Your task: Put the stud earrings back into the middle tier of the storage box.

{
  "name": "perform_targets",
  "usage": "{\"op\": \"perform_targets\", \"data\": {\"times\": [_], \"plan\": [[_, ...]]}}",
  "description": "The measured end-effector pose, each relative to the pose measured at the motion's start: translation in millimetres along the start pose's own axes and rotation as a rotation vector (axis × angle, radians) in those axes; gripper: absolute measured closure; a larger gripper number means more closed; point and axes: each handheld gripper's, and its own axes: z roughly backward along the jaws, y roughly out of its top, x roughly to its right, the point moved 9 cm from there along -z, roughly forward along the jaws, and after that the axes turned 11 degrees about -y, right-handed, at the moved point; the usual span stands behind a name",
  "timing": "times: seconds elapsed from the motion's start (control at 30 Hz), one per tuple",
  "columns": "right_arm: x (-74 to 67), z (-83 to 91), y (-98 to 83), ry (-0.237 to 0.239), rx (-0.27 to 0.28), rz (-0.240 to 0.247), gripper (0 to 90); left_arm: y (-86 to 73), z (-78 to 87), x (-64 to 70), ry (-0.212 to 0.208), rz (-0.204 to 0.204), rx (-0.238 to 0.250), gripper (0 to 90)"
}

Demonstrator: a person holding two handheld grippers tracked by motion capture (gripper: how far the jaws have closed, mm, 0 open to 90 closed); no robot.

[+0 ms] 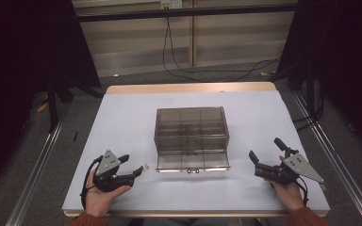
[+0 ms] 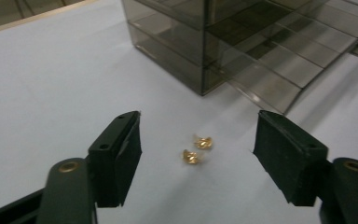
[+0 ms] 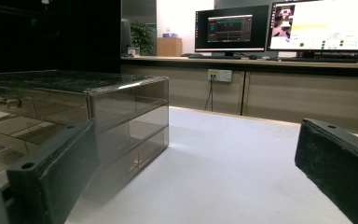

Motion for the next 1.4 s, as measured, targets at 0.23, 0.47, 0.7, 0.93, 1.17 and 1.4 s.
{"op": "perform_targets", "data": {"times": [0.23,0.47,0.7,0.93,1.17,1.4], "plan": [[-0.2,-0.2,0.2,0.003,0.002,-0.001,0.0,0.1,-6.4,1.7,-0.045,-0.004,-0.144,63.8],[0.0,0.0,0.1,0.001,0.001,0.0,0.0,0.1,-14.9,-1.2,-0.081,-0.002,-0.241,75.0],[0.1,-0.1,0.1,0.001,0.002,0.0,0.0,-2.0,-17.7,-4.1,-0.112,-0.008,-0.348,76.2],[0.1,-0.1,0.1,0.0,0.001,-0.001,0.0,-5.2,-21.4,-8.8,-0.136,-0.004,-0.425,81.6],[-0.1,-0.2,0.1,0.003,0.002,-0.001,0.0,-6.9,-25.9,-8.4,-0.175,-0.076,-0.527,76.3],[-0.2,-0.1,0.1,0.003,0.001,-0.002,0.0,-5.1,-33.6,-12.6,-0.193,-0.071,-0.617,76.8]]}}
